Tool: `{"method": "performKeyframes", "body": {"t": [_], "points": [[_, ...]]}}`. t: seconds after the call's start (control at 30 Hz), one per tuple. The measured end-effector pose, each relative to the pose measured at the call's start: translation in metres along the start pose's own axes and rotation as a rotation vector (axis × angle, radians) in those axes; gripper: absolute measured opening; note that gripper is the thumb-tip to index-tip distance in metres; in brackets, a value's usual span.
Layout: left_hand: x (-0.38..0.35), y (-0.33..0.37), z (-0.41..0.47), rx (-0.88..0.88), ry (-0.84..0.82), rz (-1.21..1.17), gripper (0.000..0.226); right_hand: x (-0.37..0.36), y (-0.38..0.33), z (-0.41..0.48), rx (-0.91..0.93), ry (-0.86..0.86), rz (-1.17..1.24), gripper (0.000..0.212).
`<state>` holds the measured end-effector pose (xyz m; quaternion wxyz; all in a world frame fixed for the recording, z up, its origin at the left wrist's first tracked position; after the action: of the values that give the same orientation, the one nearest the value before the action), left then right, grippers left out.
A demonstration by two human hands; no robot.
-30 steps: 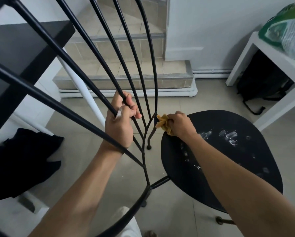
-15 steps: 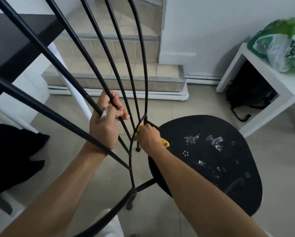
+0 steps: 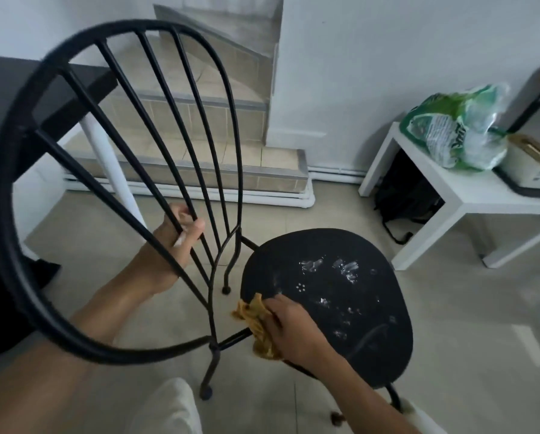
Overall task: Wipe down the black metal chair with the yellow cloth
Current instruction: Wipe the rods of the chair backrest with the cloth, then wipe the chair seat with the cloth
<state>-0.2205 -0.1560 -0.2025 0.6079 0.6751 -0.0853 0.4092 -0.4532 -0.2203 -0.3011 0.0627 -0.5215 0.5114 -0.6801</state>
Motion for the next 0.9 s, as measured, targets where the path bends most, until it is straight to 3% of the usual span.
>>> {"method": "performKeyframes", "body": {"t": [0.1, 0.2, 0.23, 0.3, 0.37, 0.43, 0.5, 0.57, 0.67, 0.77, 0.83, 0.9], "points": [[0.004, -0.023, -0.029, 0.034, -0.054, 0.090, 0.016, 0.039, 0.000, -0.022, -0.198, 0.272, 0.542, 0.018], [-0.001, -0.046, -0.066, 0.162, -0.008, 0.114, 0.025, 0.072, 0.001, -0.036, -0.385, 0.447, 1.245, 0.026], [-0.007, -0.058, -0.080, 0.218, -0.022, 0.164, 0.028, 0.084, 0.000, -0.039, -0.409, 0.485, 1.407, 0.028], [-0.020, -0.078, -0.112, 0.341, -0.169, 0.296, 0.022, 0.103, 0.006, -0.044, -0.415, 0.573, 1.510, 0.030], [-0.036, -0.095, -0.142, 0.387, -0.408, 0.437, 0.011, 0.114, 0.015, -0.048, -0.363, 0.662, 1.370, 0.026], [-0.050, -0.085, -0.162, 0.326, -0.591, 0.535, 0.013, 0.117, 0.017, -0.052, -0.286, 0.719, 0.955, 0.021], [-0.065, -0.063, -0.170, 0.272, -0.694, 0.565, 0.017, 0.109, 0.012, -0.054, -0.165, 0.672, 0.562, 0.018], [-0.081, -0.038, -0.169, 0.220, -0.749, 0.531, 0.018, 0.093, 0.004, -0.050, -0.084, 0.589, 0.407, 0.016], [-0.101, -0.003, -0.162, 0.126, -0.664, 0.406, 0.020, 0.073, 0.010, -0.044, -0.127, 0.574, 0.367, 0.015], [-0.113, 0.022, -0.145, -0.025, -0.376, 0.435, 0.042, 0.059, 0.018, -0.045, -0.133, 0.563, 0.284, 0.013], [-0.124, 0.026, -0.129, -0.092, -0.212, 0.654, 0.053, 0.046, 0.020, -0.050, -0.101, 0.387, 0.083, 0.012], [-0.137, 0.020, -0.113, -0.092, -0.226, 0.980, 0.066, 0.023, 0.028, -0.053, -0.060, 0.139, -0.168, 0.037]]}}
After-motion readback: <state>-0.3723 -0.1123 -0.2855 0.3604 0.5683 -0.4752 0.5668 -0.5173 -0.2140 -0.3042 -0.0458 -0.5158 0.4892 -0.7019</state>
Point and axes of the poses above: each hand's wrist, its own z-axis towards the middle knuckle, its own x-axis out of the back of the hand, y = z × x, the point moved 1 cm from there along z, towards the middle knuckle, and after that the axes turned 13 degrees about z, right-handed, at the moved point
